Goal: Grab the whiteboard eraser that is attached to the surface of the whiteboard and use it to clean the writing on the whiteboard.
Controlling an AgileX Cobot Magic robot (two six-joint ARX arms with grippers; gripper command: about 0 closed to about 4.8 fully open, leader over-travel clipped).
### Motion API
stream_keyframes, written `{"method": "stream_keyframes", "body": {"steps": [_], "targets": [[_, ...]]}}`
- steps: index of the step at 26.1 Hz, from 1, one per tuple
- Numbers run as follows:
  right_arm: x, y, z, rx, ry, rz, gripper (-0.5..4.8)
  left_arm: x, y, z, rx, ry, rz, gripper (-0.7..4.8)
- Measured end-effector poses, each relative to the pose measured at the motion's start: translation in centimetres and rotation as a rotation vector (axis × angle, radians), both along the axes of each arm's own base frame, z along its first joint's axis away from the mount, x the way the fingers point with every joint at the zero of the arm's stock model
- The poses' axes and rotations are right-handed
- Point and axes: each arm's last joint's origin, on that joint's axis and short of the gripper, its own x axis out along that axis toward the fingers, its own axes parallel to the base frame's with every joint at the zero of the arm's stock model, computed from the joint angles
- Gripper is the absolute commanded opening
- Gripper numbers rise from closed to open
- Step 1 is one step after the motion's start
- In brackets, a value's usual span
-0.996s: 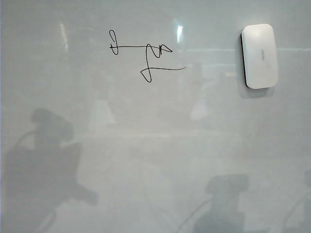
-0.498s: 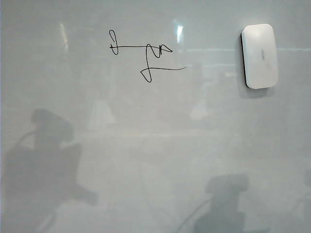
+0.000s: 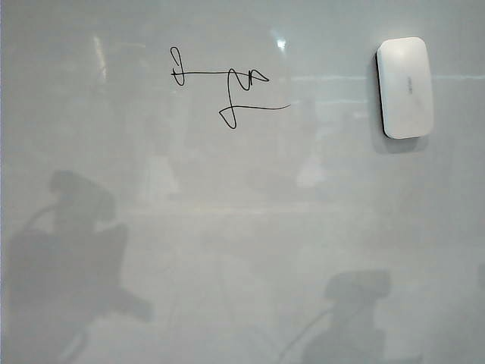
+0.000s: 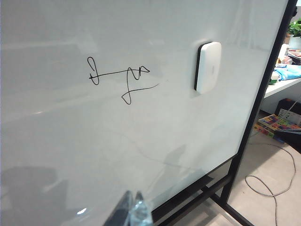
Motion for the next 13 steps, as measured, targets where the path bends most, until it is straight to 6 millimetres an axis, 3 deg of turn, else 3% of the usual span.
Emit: {"method": "stream_keyframes", "body": {"steps": [10,13], "targets": [[0.0,0.0,0.4,0.004,-0.032,-0.002,-0.06,0.0,0.0,0.0,0.000,0.000,0.000,-0.05],[-0.5,-0.1,3.5,0.018,-0.133,-0.002,-0.06,0.0,0.0,0.0,0.000,0.001,0.000,-0.05]]}}
